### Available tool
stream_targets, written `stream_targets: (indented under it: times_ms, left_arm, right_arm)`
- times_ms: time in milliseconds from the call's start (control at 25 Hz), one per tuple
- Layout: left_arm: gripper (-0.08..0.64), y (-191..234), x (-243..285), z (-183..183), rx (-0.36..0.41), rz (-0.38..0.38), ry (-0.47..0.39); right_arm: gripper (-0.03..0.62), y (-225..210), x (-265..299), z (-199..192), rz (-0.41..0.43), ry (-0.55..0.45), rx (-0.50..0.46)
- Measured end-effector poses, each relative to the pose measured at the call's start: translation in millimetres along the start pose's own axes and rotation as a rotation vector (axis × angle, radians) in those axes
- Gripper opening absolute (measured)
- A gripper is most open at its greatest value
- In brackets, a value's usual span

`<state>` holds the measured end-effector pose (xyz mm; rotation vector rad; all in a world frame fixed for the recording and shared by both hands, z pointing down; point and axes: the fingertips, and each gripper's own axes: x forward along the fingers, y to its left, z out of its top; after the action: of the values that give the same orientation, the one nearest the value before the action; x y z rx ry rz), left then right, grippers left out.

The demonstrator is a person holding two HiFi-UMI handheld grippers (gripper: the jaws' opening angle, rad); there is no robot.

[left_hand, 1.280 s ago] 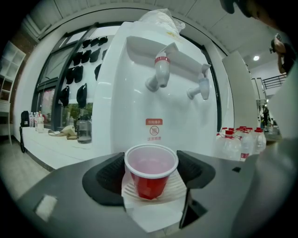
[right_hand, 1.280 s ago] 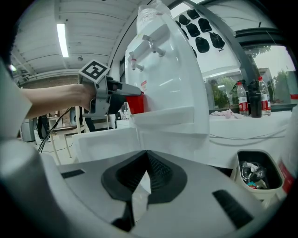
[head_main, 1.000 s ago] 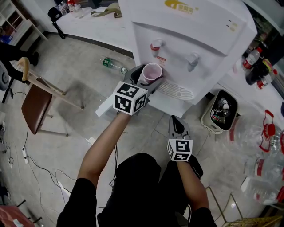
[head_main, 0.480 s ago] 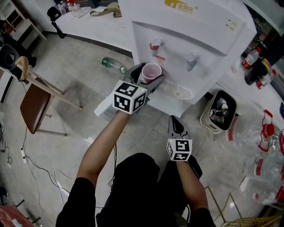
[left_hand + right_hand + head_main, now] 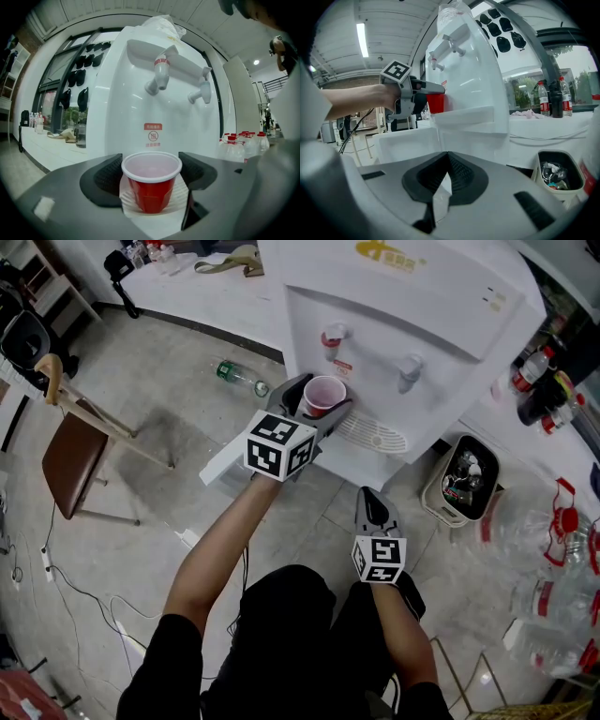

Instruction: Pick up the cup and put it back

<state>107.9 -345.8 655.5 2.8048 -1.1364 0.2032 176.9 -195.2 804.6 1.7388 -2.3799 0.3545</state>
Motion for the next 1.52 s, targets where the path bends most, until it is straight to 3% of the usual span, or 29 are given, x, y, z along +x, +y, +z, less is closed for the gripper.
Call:
stream_targets:
  times_ms: [720,1040,1520]
  left_arm:
    - [0.382,-4,5,1,0.005,-0.013,-0.019]
    - [0.382,-3,3,6,0.046,0.001,-0.025]
    - [0.382,-11,-24,23,0.020,-0.003,-0.075]
  right_arm:
    - [-0.006,-5,-2,-2,-0.001,0.003,0.000]
    - [-0.006,-4,-2,-1,0.001,0.000,0.003]
    - [-0.006,-4,-4,0,-0.005,-0.001,-0.003]
